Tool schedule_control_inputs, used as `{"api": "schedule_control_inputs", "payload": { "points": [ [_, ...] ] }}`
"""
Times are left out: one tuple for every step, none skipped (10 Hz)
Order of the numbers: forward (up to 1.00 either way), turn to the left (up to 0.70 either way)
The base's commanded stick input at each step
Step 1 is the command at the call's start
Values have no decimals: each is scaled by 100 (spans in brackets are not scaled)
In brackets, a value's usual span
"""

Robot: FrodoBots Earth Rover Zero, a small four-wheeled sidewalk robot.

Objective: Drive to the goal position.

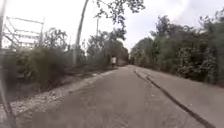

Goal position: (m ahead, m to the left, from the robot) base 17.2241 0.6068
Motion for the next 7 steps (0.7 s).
{"api": "schedule_control_inputs", "payload": {
  "points": [
    [70, 0],
    [70, 0],
    [70, 0],
    [70, -33],
    [70, -33],
    [70, -33],
    [70, -33]
  ]
}}
